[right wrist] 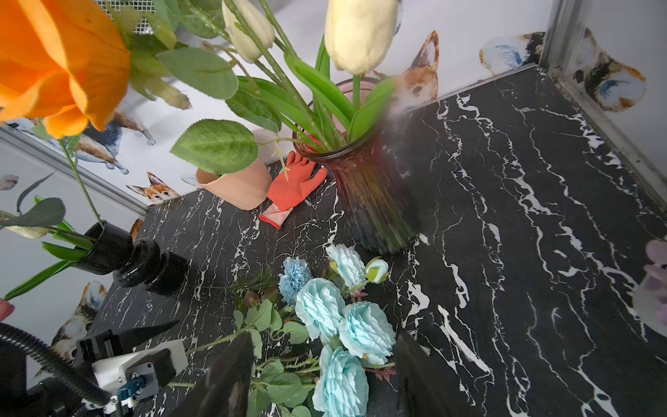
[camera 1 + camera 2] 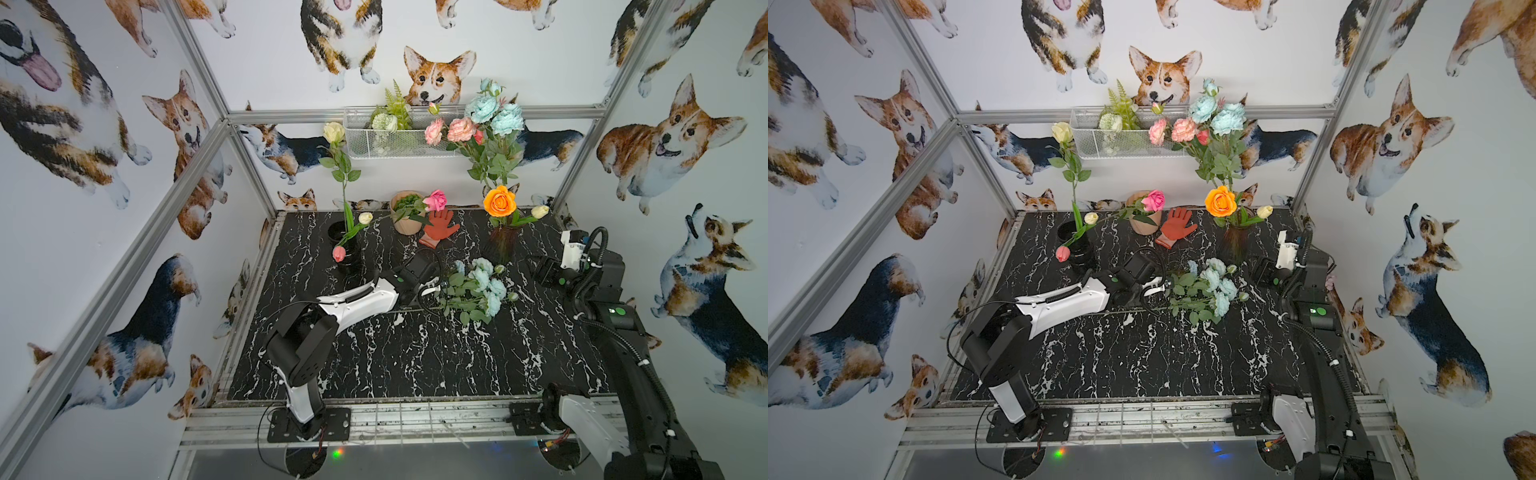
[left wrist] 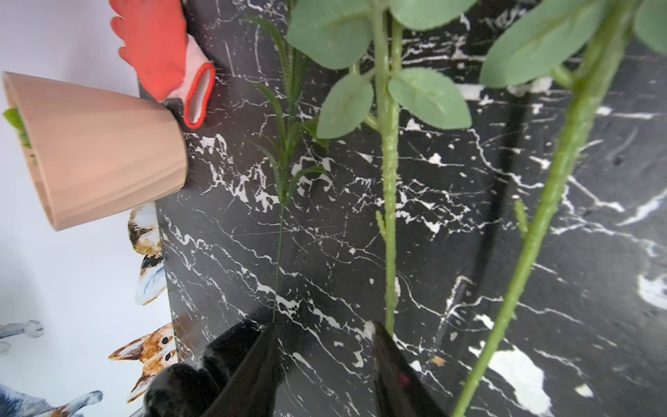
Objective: Pick out blue flowers from the vase
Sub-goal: Place the flower at the center of the board.
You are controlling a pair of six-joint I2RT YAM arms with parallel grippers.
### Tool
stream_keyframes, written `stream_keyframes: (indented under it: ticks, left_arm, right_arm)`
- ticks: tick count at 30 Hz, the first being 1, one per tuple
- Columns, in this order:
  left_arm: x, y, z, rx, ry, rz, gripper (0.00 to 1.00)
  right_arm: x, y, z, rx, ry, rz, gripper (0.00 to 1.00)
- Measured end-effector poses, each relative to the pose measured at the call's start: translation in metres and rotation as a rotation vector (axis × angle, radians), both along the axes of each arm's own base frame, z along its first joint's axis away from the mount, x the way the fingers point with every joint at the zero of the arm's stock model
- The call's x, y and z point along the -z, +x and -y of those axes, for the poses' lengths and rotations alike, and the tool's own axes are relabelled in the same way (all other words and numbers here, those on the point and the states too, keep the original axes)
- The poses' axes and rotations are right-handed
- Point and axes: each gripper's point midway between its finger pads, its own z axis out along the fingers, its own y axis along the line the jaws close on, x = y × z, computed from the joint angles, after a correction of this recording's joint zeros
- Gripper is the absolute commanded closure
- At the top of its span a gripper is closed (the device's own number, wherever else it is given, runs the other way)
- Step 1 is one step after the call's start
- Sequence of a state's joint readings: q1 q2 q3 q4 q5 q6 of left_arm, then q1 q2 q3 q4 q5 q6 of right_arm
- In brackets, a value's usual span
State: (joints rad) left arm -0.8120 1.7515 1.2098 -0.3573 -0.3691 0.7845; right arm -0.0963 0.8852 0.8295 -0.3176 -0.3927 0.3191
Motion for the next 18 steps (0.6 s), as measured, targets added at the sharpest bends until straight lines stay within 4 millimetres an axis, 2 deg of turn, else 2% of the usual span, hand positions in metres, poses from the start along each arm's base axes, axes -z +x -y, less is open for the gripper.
stream_keyframes:
  ticks: [6, 8, 11, 14, 18]
  left_arm:
    - [-0.047, -0.003, 0.007, -0.024, -0.166, 0.056, 0.48]
    - [-0.072, -0.009, 0.012, -0.032, -0.282, 0.067, 0.45]
    - [-0.095, -0.023, 0.023, -0.027, -0.463, 0.041, 0.42]
    - [-0.104, -0.038, 0.034, -0.021, -0.627, -0.018, 0.41]
    - [-0.093, -0.058, 0.043, -0.038, -0.807, -0.126, 0.40]
  right_arm:
    - [-0.020, 0.005, -0.007, -0.026, -0.008, 0.036, 0.36]
    - [-0.030, 0.006, -0.018, -0.059, -0.031, 0.055, 0.36]
    - [-0.043, 0.009, -0.034, -0.105, -0.079, 0.078, 0.36]
    - [-0.049, 0.010, -0.044, -0.137, -0.107, 0.092, 0.36]
    - [-0.050, 0.011, -0.053, -0.166, -0.141, 0.097, 0.36]
